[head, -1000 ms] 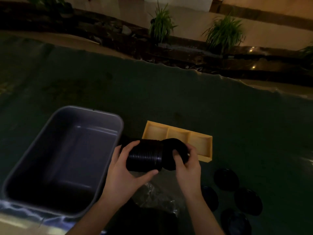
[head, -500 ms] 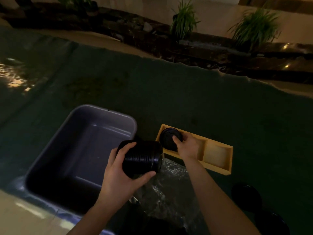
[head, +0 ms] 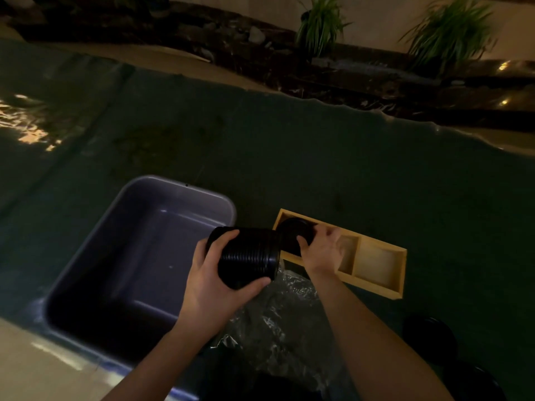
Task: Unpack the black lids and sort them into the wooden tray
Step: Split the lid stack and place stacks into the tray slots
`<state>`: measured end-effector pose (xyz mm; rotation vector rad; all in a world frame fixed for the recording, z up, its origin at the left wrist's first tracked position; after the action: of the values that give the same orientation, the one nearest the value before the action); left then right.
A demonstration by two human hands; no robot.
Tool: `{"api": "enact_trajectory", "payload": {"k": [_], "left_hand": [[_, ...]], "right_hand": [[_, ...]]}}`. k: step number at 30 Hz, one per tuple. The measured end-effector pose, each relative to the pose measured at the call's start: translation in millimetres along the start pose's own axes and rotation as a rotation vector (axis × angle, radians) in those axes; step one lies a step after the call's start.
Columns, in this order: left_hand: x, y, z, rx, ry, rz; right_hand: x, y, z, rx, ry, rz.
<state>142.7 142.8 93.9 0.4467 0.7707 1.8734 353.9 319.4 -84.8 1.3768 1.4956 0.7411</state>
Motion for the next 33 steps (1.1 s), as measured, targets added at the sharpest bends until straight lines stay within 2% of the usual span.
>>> {"api": "enact_trajectory", "payload": {"k": [4, 7, 10, 13, 18, 25, 33], "left_hand": [[4, -3, 2, -0.002, -0.011, 0.000], [5, -10, 6, -0.021, -0.019, -0.011], [4, -24, 13, -0.041, -0.047, -0.043], [1, -41, 24, -0.064, -0.074, -0.087], [-10, -67, 45, -0.111, -0.158, -0.163], [-26, -91, 66, -0.168, -0.222, -0.320], [-34, -94, 83, -0.187, -0.259, -0.351]], "right_hand": [[-15, 27, -4, 0.304, -0.049, 0.072], [-47, 64, -16, 0.645, 0.078, 0.055], [-99, 102, -24, 0.811, 0.243, 0.036], [-138, 118, -12, 0.785, 0.265, 0.025], [-161, 123, -2, 0.722, 0.218, -0.114], [-169, 143, 36, 0.752, 0.088, -0.005], [-174, 153, 67, 0.867, 0.025, 0.012]]}}
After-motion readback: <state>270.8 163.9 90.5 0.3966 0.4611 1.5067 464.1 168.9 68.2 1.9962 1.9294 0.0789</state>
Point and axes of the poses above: each hand's wrist, its own x-axis towards the middle knuckle, its own y-axis out of the back of the hand, z = x × y, the point moved 10 cm from there along x, towards the middle knuckle
